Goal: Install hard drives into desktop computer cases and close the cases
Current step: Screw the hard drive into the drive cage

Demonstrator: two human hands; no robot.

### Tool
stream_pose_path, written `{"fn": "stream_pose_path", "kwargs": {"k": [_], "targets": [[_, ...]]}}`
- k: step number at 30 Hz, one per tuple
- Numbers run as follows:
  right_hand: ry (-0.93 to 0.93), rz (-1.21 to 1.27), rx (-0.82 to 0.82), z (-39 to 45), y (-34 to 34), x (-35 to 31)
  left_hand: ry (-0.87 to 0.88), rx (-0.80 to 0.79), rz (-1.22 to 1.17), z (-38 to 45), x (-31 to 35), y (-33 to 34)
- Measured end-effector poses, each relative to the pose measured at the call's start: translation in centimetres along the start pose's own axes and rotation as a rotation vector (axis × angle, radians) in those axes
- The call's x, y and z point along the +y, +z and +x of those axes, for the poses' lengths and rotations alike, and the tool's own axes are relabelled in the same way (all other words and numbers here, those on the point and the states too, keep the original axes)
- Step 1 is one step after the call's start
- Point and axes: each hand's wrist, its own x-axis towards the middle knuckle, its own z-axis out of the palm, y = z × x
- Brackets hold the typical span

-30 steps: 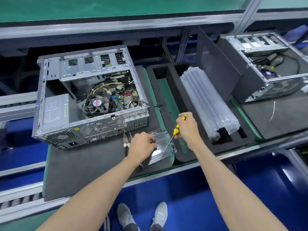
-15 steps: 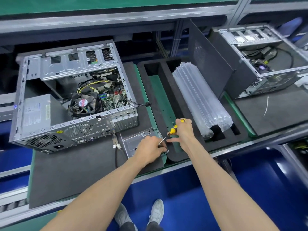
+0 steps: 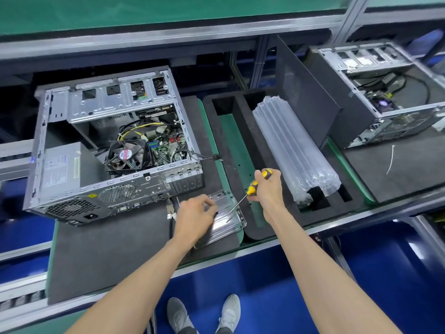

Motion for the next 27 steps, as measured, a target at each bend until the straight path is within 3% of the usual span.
{"fn": "stream_pose_path", "kwargs": {"k": [3, 11, 20, 27], "targets": [[-0.041, 0.003, 0.002, -0.4, 0.4, -0.3, -0.059, 0.081, -0.011, -0.1, -1.6, -2.1], [-0.103, 0.035, 0.032, -1.5, 1.6, -0.6, 0.061, -0.144, 0.195, -0.1, -1.8, -2.6], [-0.131, 0.032, 0.049, -2.0, 1.8, -0.9, 0.18, -0.251, 0.416, 0.7, -2.2, -2.3], [-0.135, 0.023, 0.052, -2.3, 1.8, -0.8, 0.314, -0.23, 0.508, 0.9, -2.3, -1.6]]}}
